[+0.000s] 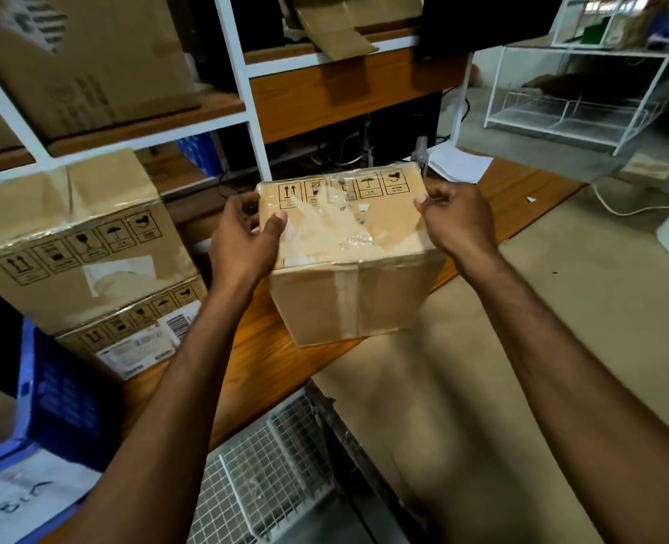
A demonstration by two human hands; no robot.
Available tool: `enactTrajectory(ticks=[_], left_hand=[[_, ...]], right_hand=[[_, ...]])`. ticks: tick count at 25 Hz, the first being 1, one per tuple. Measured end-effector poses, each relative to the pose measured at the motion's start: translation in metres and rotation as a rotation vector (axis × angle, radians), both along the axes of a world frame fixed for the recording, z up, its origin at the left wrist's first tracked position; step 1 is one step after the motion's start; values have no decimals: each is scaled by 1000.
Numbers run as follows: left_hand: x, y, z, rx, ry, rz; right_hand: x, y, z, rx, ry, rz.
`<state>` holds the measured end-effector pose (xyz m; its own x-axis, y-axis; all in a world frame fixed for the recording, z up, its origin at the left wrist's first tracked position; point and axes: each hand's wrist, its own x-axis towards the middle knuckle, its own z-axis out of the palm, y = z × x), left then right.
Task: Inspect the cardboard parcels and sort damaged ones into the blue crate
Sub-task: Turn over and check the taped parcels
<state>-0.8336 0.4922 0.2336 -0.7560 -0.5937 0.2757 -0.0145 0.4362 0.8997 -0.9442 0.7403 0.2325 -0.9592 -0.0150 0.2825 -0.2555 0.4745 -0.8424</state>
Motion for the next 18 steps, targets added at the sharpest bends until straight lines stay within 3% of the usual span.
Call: enactTrajectory(ticks=[5, 9, 11, 14, 18], left_hand=[[-9, -5, 0, -27, -27, -39], [4, 7, -4, 199, -34, -199], [3, 9, -13, 228, 24, -157], [7, 13, -29, 252, 87, -153], [2, 13, -32, 223, 97, -165]], right_hand=[[-6, -8, -3, -30, -29, 32], [-1, -6, -7, -197, -183, 176], [0, -7, -10, -198, -155, 146], [10, -4, -23, -308, -257, 276], [7, 0, -28, -344, -211, 293]])
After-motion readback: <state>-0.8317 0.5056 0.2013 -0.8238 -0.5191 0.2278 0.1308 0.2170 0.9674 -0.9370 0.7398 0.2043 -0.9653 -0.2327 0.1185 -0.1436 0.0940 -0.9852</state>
